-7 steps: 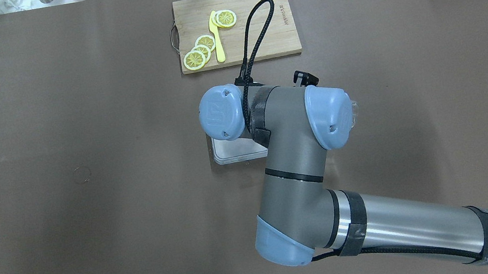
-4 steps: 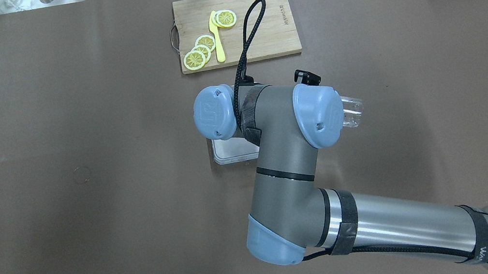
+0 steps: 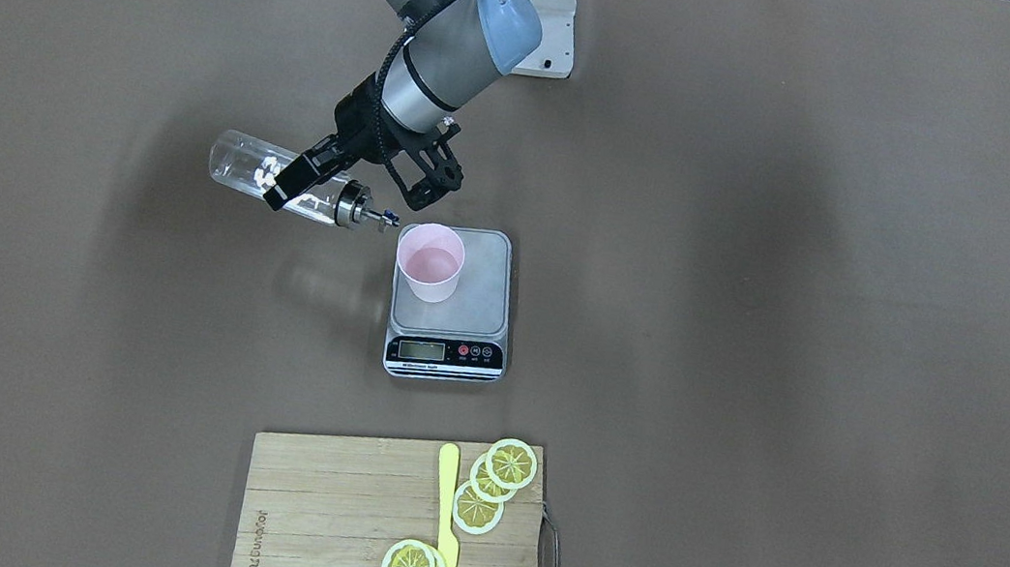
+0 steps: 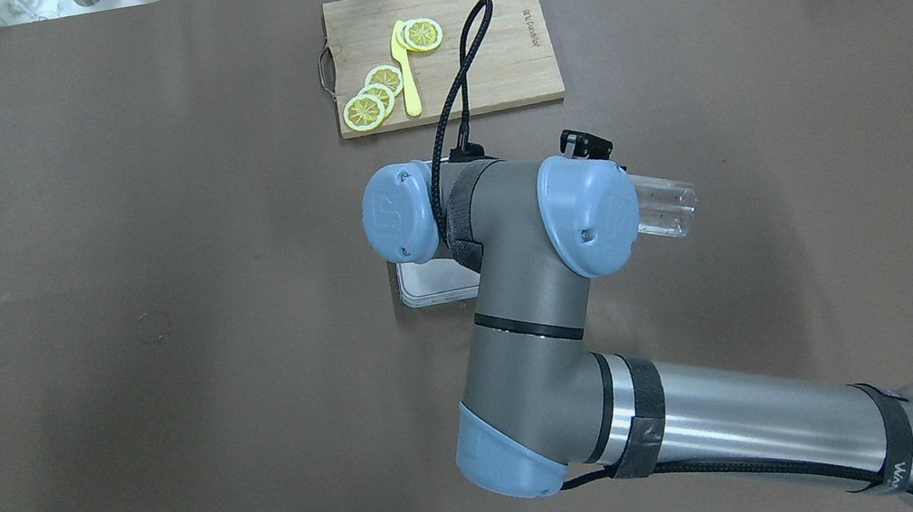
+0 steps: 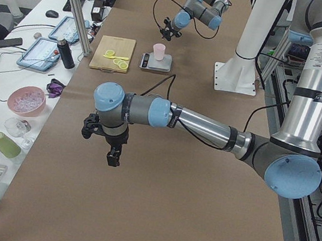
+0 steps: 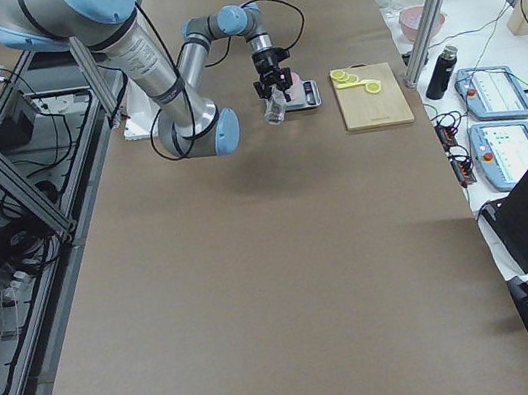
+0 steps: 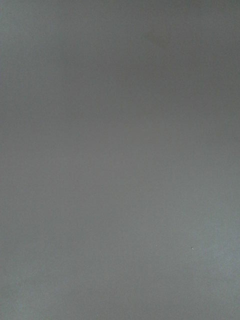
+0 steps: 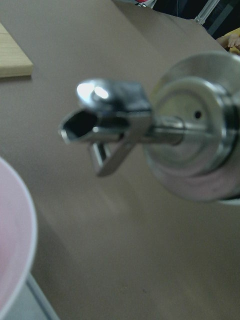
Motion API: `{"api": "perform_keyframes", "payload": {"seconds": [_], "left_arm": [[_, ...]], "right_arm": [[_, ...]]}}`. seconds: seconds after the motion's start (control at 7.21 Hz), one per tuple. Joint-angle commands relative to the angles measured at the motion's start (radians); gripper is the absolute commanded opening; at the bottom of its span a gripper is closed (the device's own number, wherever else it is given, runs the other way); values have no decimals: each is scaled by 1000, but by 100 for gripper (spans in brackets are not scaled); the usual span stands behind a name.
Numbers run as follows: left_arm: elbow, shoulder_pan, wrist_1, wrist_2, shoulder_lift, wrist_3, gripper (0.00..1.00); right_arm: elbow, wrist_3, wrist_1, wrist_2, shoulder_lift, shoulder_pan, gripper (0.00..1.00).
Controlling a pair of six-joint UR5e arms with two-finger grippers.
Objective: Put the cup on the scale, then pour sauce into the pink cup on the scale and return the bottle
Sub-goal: 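Tilt the bottle spout into the pink cup with the right gripper to pour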
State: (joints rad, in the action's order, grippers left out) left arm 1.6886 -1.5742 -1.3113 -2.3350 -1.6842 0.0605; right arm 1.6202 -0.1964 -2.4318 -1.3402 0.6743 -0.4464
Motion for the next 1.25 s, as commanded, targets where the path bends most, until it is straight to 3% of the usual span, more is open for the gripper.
{"api": "perform_keyframes", "payload": {"seconds": [0.0,0.14,1.11], "left_arm": [[-1,0,4,-1,-2,1,98],[-3,0,9,-1,-3,7,98],[-20,-18,23,-1,-5,81,99]], "right_arm": [[-34,2,-10,15,-30,6,37],[-84,3,-9,26,-63,8,37],[-100,17,-72,56,-88,28,37]]}}
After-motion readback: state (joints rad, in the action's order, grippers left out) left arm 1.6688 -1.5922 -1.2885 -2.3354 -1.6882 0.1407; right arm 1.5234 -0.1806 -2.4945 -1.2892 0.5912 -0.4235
